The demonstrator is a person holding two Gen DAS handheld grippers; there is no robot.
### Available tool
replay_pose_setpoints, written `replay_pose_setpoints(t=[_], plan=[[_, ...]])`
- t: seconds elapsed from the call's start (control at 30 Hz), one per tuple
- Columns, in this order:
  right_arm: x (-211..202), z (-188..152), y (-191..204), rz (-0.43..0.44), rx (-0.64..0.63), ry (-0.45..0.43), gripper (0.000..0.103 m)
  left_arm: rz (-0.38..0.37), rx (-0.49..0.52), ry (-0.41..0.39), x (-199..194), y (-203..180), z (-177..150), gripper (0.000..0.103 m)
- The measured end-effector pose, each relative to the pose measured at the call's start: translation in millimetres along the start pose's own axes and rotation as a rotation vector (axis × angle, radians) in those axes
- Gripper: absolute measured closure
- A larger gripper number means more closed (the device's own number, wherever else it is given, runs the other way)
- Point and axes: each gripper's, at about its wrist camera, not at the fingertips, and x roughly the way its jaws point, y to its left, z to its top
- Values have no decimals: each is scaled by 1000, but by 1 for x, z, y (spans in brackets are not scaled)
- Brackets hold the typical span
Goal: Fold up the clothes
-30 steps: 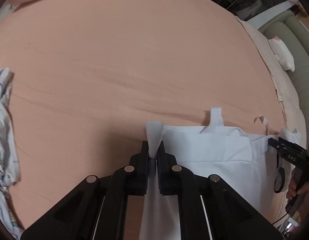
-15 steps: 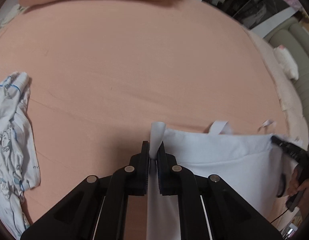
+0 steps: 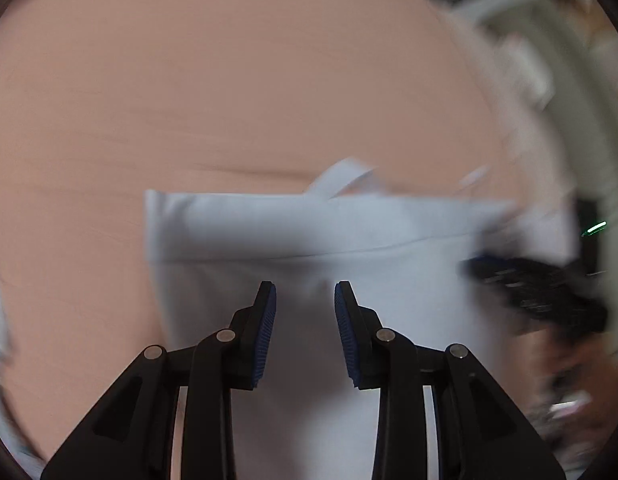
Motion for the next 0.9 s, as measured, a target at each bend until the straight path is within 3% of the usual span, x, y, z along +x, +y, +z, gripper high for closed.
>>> replay_pose_setpoints(t=[0.07,0.1,0.17,0.27,0.33,0.4,0.5,0.6,0.73,0.9], plan=[[7,-4,7,-42,-34,-23,68,159,13,3,8,-12,13,71],[1,-3,5,-68,-23,-53,68,137,-50,-10,-2,-8,9,71],[-16,-5,-1,-132,21,-84,67,-2,-113,-40,-28,-15,-22,66],[-52,-32,2,31,52,-94,65,-14,-4,-33,-45,-52,-82,57],[-64,-64,17,46,14,-77,59,-38,54,-7,-45,-72,-119,57],[-62,-97,34,54,-10,-35,54,-54,81,-15,-19,-112,-131,57],[-39,-117,56,57,-18,19,53,87,122,27,17,-116,-132,57],[-31,-129,56,31,14,8,53,131,134,-11,18,-122,-145,56],[-35,-147,59,26,69,-45,53,67,31,-81,-6,-113,-157,56],[-88,-187,70,89,113,-216,53,68,40,-203,-58,-95,-188,55]])
